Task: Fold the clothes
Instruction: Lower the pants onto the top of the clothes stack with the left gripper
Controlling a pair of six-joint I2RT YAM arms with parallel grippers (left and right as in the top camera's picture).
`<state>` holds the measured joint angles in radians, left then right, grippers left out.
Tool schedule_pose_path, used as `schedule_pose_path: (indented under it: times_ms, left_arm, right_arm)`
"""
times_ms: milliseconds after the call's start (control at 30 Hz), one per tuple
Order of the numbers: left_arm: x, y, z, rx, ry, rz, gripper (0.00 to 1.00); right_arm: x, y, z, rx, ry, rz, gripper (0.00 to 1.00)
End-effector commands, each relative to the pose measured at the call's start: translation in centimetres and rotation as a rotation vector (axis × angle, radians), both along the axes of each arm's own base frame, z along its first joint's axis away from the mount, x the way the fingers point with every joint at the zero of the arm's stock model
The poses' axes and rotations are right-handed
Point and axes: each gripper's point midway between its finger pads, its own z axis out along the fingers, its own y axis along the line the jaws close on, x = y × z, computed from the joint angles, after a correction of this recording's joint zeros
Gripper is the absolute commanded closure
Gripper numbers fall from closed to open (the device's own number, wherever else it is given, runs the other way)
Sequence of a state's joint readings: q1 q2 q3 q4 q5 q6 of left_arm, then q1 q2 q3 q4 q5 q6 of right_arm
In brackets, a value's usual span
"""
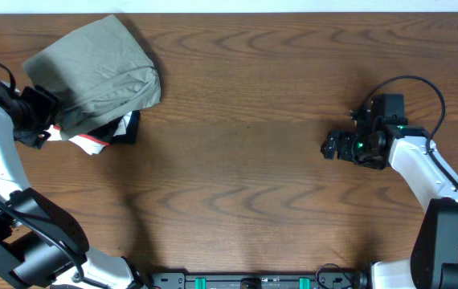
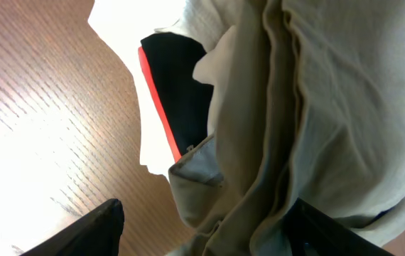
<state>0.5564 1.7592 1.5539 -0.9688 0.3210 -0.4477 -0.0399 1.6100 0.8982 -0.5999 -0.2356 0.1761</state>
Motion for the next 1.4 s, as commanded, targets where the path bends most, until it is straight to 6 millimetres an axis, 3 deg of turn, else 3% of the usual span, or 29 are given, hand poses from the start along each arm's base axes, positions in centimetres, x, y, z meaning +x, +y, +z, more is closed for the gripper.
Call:
schedule_pose_path:
  times_ms: [0,100,233,333,500,533,567,633,700,833,1033,1367]
  left_arm:
    - [-0.4,-0.1,0.6,0.000,-0.007,0.009,0.26]
    - [0.7,-1.6,2.6,-0.069,-0.099,-0.027,0.27]
    - [1.8,-3.4,8.3,-0.102,-0.282,-0.089,0.26]
    - [1.2,-3.9,12.4,-0.034,-0.387,-0.107,0.23]
    - [-0.2,-4.8,16.4,0.033,-0.486,-0.123,0.21]
    - [-0.4,-5.0,17.0,0.043,-0.502,-0.128,0.24]
    - [-0.3,-5.4,17.5,0.049,-0.522,-0.142,0.36]
    - [0.3,-6.2,18.1,0.081,-0.554,-0.203,0.70]
    - [1.4,-7.0,18.3,0.124,-0.582,-0.282,0.78]
    - [3.7,-8.0,16.8,0.120,-0.580,-0.360,0.80]
    - [6.6,-8.2,11.3,-0.022,-0.506,-0.412,0.81]
    - [5.7,-4.6,1.4,-0.176,-0.271,-0.325,0.85]
  right_arm:
    - [-0.1,0.2,-0.1,0.010,0.004,-0.006,0.01]
    - [-0.1,0.2,-0.1,0.010,0.004,-0.006,0.01]
    - [-0.1,0.2,-0.1,0.010,0.004,-0.006,0.01]
    - [-0.1,0.2,-0.1,0.010,0.004,-0.006,0.01]
    - [-0.1,0.2,-0.1,0.010,0.004,-0.006,0.01]
    - [-0.1,0.2,-0.1,0.010,0.004,-0.006,0.01]
    - [-0.1,0.2,-0.1,0.010,0.004,-0.006,0.01]
    - [-0.1,0.2,-0.1,0.010,0.004,-0.006,0.01]
    - [-0.1,0.2,-0.1,0.010,0.004,-0.006,0.01]
    - [-0.1,0.2,-0.1,0.010,0.004,-0.006,0.01]
    - [-0.1,0.2,-0.1,0.010,0.004,-0.006,0.01]
    - [-0.1,0.2,-0.1,0.010,0.004,-0.006,0.01]
